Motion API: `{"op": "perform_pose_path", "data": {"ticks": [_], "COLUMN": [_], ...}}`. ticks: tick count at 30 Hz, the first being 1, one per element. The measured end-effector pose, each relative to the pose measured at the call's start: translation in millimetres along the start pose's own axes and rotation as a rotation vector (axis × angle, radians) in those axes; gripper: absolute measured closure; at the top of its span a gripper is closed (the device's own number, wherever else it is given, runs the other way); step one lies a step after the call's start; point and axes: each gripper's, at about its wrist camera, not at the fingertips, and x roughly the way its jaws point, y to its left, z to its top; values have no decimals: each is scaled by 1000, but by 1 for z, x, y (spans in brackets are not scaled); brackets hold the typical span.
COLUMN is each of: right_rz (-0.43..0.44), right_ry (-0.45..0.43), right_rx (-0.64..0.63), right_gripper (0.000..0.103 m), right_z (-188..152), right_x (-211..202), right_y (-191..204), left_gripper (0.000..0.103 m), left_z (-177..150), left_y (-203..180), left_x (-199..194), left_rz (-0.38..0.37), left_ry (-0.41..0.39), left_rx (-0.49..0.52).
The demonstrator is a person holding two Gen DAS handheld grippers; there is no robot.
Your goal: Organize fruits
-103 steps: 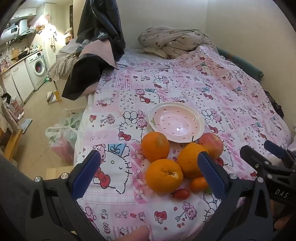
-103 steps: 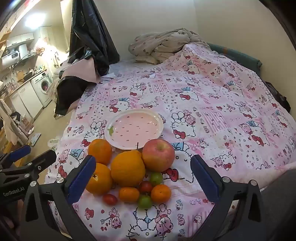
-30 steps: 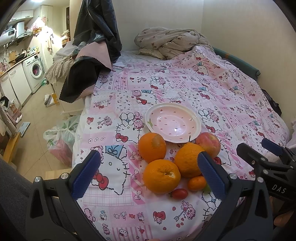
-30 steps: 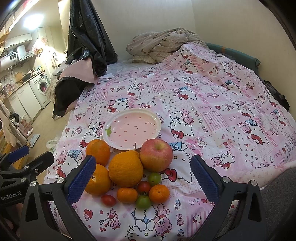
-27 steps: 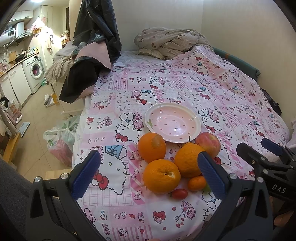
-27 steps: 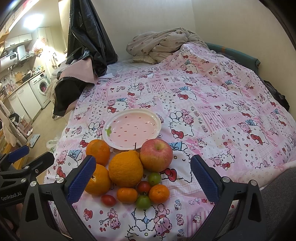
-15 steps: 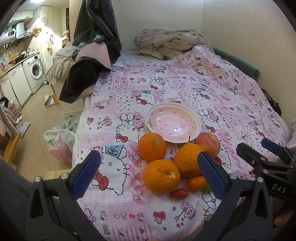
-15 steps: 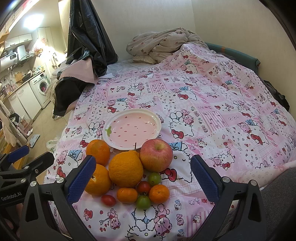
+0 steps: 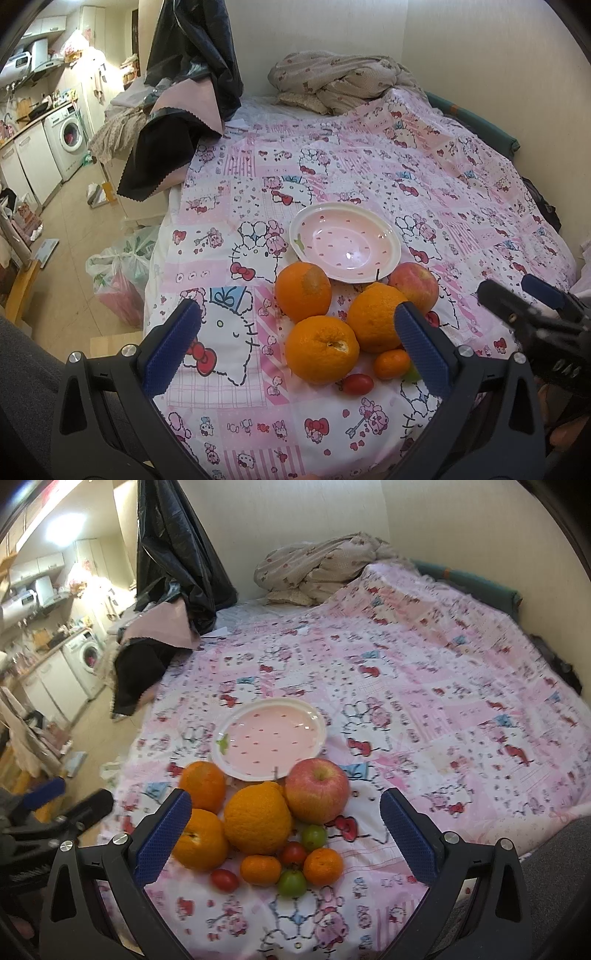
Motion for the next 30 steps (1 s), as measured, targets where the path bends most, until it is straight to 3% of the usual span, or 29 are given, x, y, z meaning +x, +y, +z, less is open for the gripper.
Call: {"op": "perform_pose_path", "data": {"ticks": [6,11,15,22,30], "right_rz": [85,91,85,97,112], "right_ry": [93,158,209,360,430], "right_rx": [44,43,38,104,189], "right_gripper": [0,0,0,0,0], "right_z": [37,63,74,78,65], "right_x": [6,23,40,83,112], "right_y": [-13,-21,-28,-44,-62], "left_gripper": [0,0,0,0,0], "left_z": [22,41,51,53,47], "left_y": [6,10,19,23,21], "left_x": [13,31,53,91,117], "left_rz": [-6,10,-14,6,-7], "left_ry": [100,163,262,406,502], "left_rx": [-21,-14,-56,-50,-49]}}
